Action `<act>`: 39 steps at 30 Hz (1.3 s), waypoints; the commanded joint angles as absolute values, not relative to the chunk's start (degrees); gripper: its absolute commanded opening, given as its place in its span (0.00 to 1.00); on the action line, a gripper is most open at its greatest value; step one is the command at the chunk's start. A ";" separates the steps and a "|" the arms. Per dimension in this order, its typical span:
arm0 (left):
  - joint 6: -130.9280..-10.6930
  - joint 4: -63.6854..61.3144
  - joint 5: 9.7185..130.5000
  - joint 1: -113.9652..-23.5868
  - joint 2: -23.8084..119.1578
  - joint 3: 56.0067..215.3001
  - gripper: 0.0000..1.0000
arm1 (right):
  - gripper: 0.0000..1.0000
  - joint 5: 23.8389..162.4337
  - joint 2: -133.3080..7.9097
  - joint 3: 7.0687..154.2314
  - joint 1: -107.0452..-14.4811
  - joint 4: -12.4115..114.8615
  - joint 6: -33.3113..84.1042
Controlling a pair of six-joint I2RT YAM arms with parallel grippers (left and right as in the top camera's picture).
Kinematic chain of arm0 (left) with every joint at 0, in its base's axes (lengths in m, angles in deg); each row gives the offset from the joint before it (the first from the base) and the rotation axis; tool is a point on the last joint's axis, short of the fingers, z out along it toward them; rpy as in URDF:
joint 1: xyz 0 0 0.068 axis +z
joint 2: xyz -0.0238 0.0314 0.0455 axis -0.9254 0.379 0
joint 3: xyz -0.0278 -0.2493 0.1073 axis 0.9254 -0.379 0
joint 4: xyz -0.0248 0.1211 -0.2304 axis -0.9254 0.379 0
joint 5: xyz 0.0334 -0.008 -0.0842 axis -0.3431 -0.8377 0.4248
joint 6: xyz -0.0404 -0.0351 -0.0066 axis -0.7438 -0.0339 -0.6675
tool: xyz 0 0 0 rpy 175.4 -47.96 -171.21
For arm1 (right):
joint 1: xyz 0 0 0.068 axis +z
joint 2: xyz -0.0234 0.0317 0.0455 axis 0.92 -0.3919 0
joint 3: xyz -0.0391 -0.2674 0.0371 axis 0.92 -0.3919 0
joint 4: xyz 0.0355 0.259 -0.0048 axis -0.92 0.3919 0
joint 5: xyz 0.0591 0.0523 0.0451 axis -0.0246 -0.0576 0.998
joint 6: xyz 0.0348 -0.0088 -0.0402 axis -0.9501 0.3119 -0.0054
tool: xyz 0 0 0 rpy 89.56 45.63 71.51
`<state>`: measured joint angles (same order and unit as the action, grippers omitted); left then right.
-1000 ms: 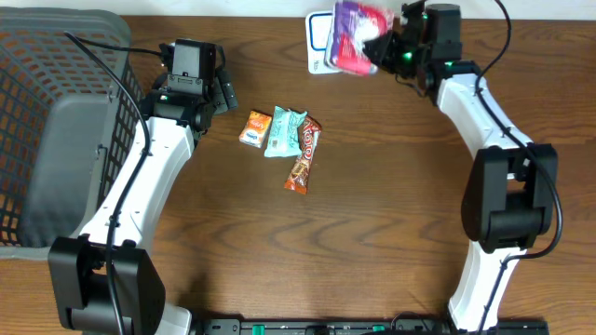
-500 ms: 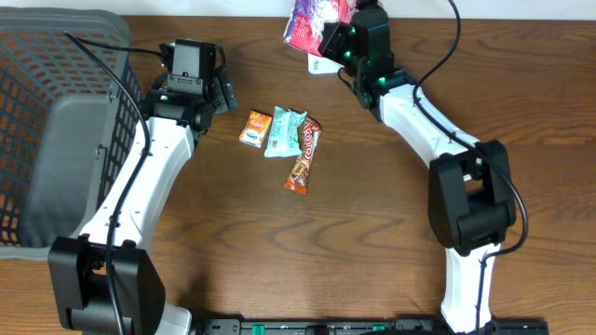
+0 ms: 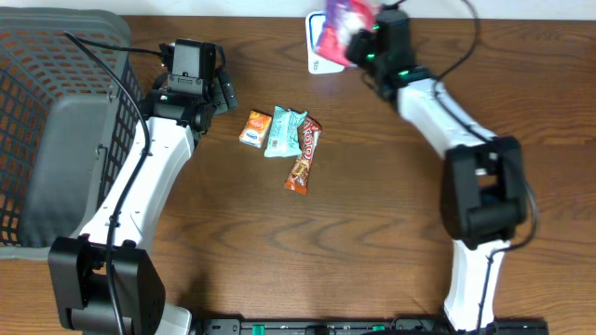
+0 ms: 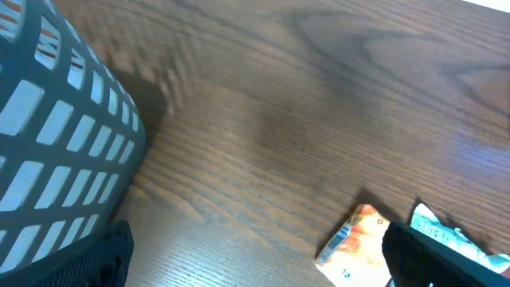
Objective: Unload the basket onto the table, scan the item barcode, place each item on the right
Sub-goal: 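Carry the box right and drop it at the table's right edge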
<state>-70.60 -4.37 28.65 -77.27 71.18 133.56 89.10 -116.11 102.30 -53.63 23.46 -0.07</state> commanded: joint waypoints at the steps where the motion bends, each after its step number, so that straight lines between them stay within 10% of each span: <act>1: -71.11 -4.41 28.30 -77.01 71.29 133.51 0.99 | 0.01 87.62 -105.77 103.89 -62.94 31.28 1.66; 17: -71.11 -4.41 28.32 -77.01 71.29 133.51 0.99 | 0.01 85.28 -106.58 103.52 -95.64 61.51 5.07; 22: -71.11 -4.41 28.32 -77.01 71.29 133.51 0.99 | 0.57 87.20 -110.18 103.52 -99.09 60.48 5.07; 39: -71.11 -4.41 28.32 -77.01 71.29 133.51 0.99 | 0.93 116.75 -93.18 104.03 -93.23 62.23 21.11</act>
<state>-70.60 -4.37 28.65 -77.25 71.18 133.56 111.33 -97.00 103.70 -99.48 61.29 12.04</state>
